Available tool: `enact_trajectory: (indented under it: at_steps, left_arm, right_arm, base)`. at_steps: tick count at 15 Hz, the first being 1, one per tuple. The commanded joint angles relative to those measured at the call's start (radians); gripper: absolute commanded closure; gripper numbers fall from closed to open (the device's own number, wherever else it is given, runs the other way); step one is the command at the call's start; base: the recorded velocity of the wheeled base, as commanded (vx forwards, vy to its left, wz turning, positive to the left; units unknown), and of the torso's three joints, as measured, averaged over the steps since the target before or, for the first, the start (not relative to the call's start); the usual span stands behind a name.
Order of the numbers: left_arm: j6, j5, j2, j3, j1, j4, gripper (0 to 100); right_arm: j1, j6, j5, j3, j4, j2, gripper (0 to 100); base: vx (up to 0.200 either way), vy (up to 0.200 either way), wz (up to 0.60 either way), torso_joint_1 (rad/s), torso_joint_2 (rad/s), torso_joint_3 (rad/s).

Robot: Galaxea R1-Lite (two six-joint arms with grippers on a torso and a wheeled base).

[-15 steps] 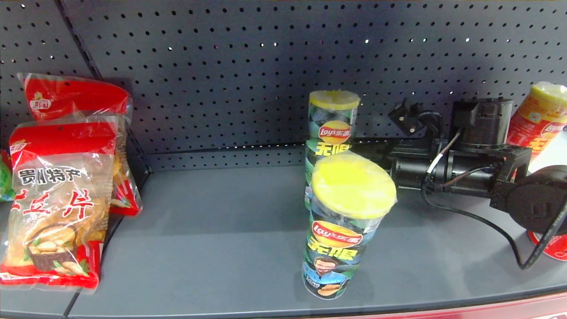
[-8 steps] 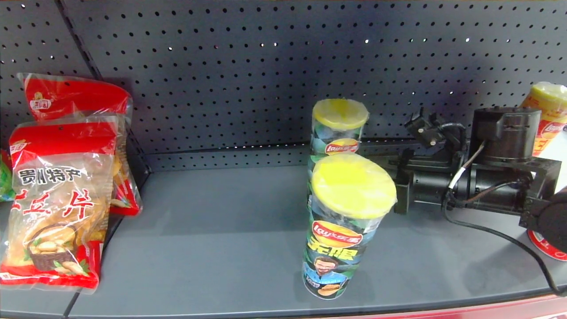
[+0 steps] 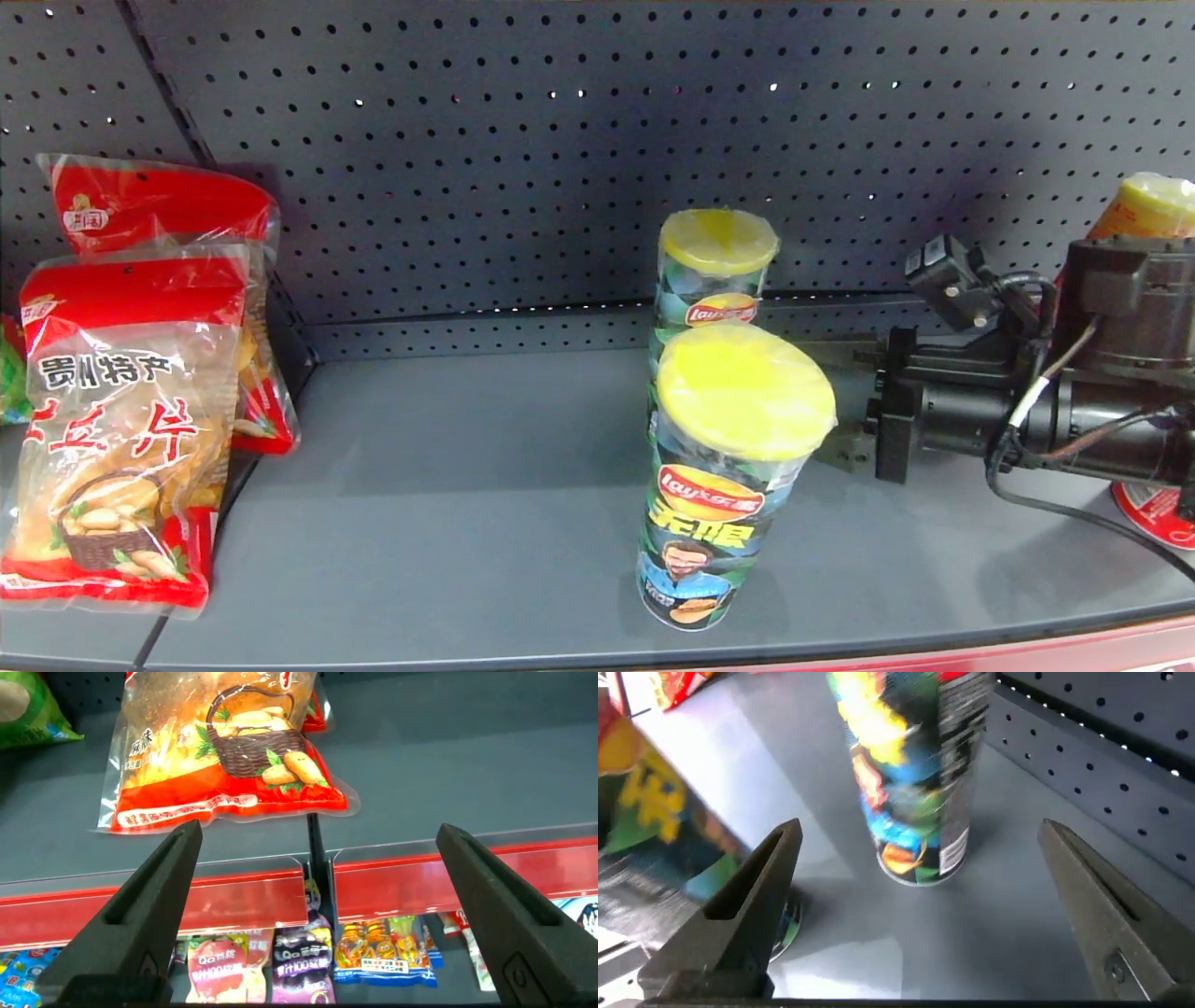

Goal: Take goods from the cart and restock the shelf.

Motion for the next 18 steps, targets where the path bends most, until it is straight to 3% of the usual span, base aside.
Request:
enact_trajectory:
  at_steps: [1,5,9,12,18]
  left_arm:
    - [0.000,0.000,0.001,0.000,0.000,0.000,0]
    - [0.000,0.000,0.001,0.000,0.000,0.000,0]
    - [0.000,0.000,0.001,0.000,0.000,0.000,0]
    - [0.000,0.000,0.001,0.000,0.000,0.000,0]
    - [0.000,0.000,0.001,0.000,0.000,0.000,0]
  right_arm:
    - [-0.014,0.000,0.004,0.057,-0.001,-0.072,0]
    - [0.003,-0.016,0.005,0.201,0.004,-0.216,0]
    - [0.010,-0.039,0.008,0.238,0.004,-0.259,0]
    - [0.072,-0.048,0.011,0.262,0.006,-0.290,0]
    - [0.104,-0.049,0.011,0.239,0.006,-0.253,0]
  base:
    - [0.000,0.000,0.00,0.000,0.00,0.000]
    - [0.000,0.000,0.00,0.000,0.00,0.000]
    - [0.000,0.000,0.00,0.000,0.00,0.000]
    - [0.000,0.000,0.00,0.000,0.00,0.000]
    - [0.000,0.000,0.00,0.000,0.00,0.000]
